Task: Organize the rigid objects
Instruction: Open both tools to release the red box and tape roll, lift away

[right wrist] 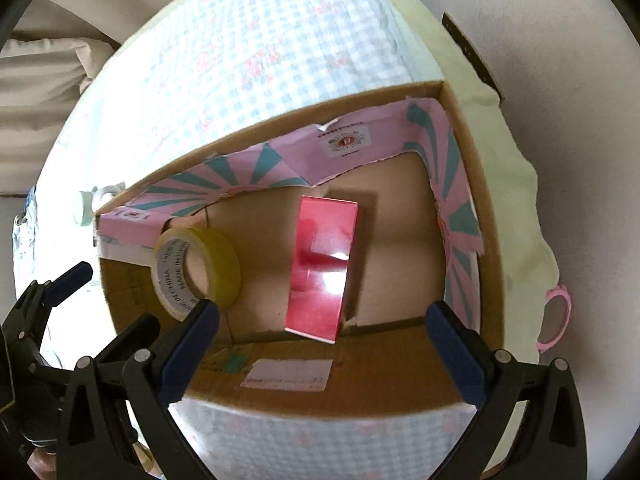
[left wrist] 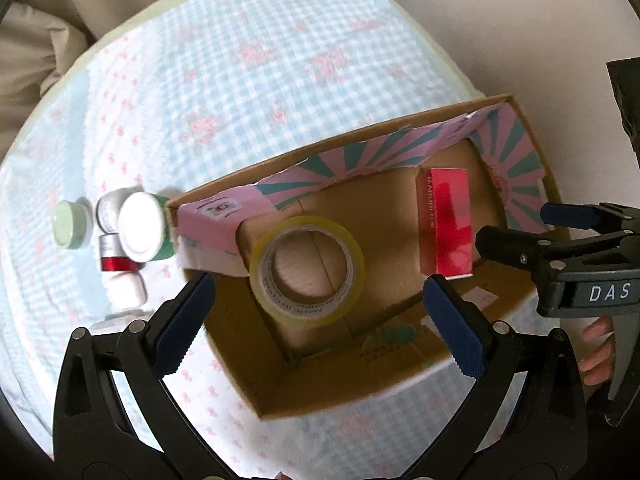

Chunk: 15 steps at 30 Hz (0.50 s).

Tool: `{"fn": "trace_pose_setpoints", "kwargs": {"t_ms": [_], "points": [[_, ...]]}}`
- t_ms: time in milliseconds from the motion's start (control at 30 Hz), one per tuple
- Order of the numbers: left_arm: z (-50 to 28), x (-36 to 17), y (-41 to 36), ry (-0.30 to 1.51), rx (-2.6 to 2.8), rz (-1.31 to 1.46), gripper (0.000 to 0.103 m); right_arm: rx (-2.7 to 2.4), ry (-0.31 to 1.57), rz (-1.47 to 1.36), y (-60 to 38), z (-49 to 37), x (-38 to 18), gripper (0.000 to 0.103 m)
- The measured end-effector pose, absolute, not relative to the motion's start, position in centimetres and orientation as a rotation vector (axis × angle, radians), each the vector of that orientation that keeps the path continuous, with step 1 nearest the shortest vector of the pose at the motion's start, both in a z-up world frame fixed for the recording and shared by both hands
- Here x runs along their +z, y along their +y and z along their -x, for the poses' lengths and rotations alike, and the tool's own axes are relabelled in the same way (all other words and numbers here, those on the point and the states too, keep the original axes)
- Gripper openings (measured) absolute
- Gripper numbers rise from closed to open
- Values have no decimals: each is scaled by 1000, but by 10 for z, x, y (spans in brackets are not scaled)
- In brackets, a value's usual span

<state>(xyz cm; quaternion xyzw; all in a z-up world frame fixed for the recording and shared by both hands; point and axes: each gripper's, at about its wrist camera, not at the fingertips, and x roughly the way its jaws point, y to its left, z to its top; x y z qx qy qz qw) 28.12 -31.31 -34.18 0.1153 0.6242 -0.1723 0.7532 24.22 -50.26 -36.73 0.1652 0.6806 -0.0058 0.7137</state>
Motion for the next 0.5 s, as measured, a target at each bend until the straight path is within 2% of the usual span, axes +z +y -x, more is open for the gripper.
{"fn": "trace_pose_setpoints", "kwargs": {"t_ms": [233, 500], "points": [[-250, -298, -303, 1287, -361, -231, 103, -43, 1427, -321, -491, -221, -324, 103], [-205, -227, -249, 1192, -307, -176, 103, -46, 1316, -242, -461, -196, -251, 103]]}}
